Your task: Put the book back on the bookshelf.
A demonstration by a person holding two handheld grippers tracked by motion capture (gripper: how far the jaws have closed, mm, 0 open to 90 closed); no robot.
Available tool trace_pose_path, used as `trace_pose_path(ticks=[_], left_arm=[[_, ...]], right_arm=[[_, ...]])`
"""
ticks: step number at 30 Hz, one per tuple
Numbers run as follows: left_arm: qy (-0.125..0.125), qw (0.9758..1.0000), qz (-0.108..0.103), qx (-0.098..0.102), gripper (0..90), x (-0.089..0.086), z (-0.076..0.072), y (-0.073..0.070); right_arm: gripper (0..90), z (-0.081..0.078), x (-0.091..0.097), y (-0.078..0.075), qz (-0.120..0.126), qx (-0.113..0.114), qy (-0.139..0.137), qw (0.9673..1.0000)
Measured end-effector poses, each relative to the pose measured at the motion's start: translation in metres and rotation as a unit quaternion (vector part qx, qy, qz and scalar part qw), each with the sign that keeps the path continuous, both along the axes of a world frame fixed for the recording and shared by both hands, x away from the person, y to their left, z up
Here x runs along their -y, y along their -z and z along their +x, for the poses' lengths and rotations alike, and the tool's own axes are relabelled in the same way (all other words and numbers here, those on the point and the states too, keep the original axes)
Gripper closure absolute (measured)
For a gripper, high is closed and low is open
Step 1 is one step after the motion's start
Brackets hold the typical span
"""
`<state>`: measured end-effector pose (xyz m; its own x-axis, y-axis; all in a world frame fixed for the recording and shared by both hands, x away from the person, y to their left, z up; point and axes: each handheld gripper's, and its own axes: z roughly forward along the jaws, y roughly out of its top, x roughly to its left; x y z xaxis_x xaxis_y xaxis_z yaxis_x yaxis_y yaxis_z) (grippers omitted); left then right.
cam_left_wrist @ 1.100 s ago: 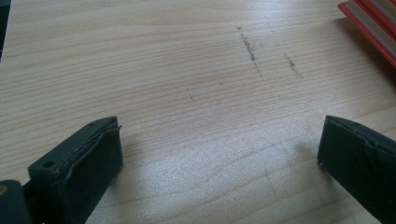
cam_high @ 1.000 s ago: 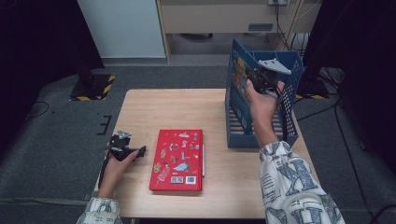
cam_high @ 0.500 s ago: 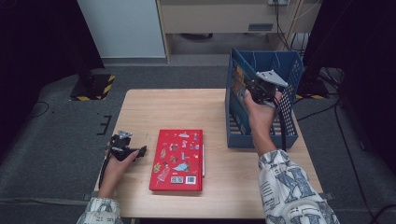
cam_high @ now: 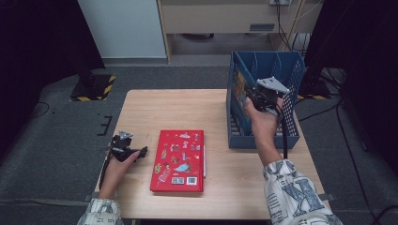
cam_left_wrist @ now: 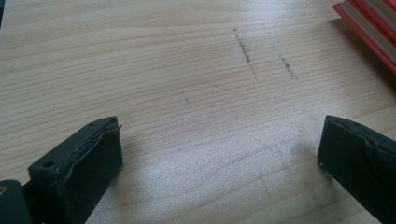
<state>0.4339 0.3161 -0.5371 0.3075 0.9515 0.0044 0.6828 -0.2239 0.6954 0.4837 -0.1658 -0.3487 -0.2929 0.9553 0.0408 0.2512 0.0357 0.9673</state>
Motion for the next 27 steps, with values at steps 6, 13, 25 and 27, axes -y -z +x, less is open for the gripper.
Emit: trace_pose_path(ticks=[6, 13, 25, 27], left_arm=[[0.000, 1.0000, 0.000, 0.000, 0.0, 0.000, 0.000, 0.000], [0.001, 1.0000, 0.000, 0.000, 0.0, 0.000, 0.000, 0.000], [0.001, 1.0000, 0.000, 0.000, 0.0, 0.000, 0.000, 0.000], [0.001, 1.0000, 0.000, 0.000, 0.0, 0.000, 0.000, 0.000]], right_arm=[[78.3, -0.002, -0.003, -0.003, -0.007, -0.009, 0.000, 0.9999], [77.4, -0.002, -0.003, -0.012, -0.011, -0.006, 0.002, 0.9999], [77.4, 0.002, -0.006, -0.021, -0.024, -0.011, 0.001, 0.9997], [79.5, 0.003, -0.006, -0.022, -0.027, -0.012, 0.002, 0.9996]])
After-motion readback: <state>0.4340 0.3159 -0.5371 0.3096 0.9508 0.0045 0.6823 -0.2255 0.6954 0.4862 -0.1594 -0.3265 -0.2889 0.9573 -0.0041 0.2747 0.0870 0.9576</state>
